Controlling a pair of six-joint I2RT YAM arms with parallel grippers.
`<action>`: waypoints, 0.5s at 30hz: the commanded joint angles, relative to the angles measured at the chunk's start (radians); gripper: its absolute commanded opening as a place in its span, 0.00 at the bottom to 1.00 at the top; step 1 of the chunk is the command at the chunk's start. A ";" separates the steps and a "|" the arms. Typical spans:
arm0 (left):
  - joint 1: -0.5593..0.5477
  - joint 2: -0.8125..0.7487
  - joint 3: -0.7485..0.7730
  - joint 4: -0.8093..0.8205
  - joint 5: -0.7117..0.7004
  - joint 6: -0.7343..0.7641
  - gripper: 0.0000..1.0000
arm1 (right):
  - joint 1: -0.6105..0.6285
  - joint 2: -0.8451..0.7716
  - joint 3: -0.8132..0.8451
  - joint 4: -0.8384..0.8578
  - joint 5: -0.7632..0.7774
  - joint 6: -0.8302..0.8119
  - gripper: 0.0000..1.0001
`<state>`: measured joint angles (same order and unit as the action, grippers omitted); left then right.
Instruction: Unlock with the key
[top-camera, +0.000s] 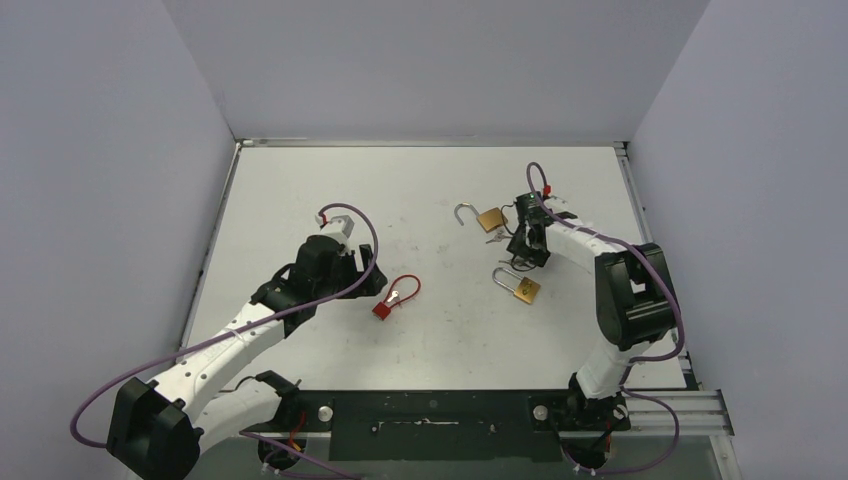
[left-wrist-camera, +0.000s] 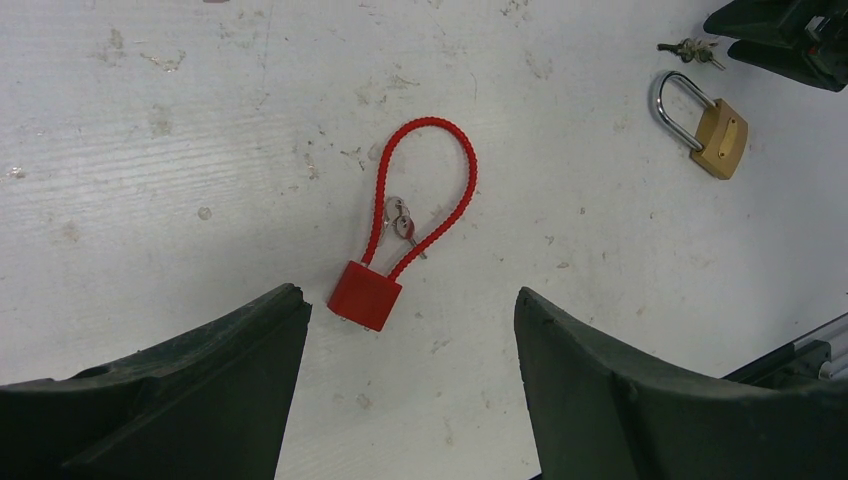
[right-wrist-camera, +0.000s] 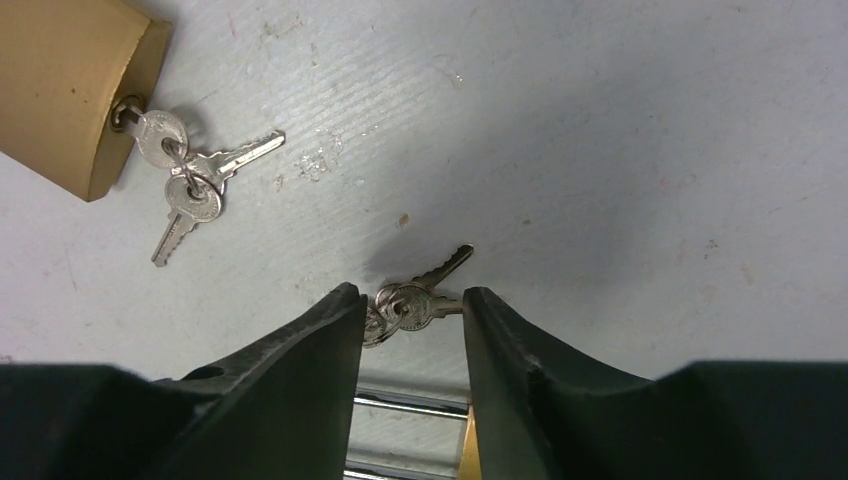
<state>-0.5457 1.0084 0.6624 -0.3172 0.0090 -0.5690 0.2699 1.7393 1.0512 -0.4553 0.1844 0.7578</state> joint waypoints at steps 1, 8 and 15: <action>0.007 -0.002 0.002 0.054 -0.001 -0.009 0.73 | 0.011 -0.062 0.006 0.010 0.051 0.042 0.43; 0.008 -0.005 -0.003 0.051 -0.001 -0.008 0.73 | 0.016 -0.020 0.009 0.011 0.009 0.124 0.38; 0.009 -0.012 -0.009 0.046 -0.026 -0.006 0.73 | 0.031 -0.001 0.005 0.010 0.000 0.147 0.31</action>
<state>-0.5457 1.0088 0.6495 -0.3061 0.0048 -0.5720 0.2905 1.7302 1.0489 -0.4572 0.1829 0.8768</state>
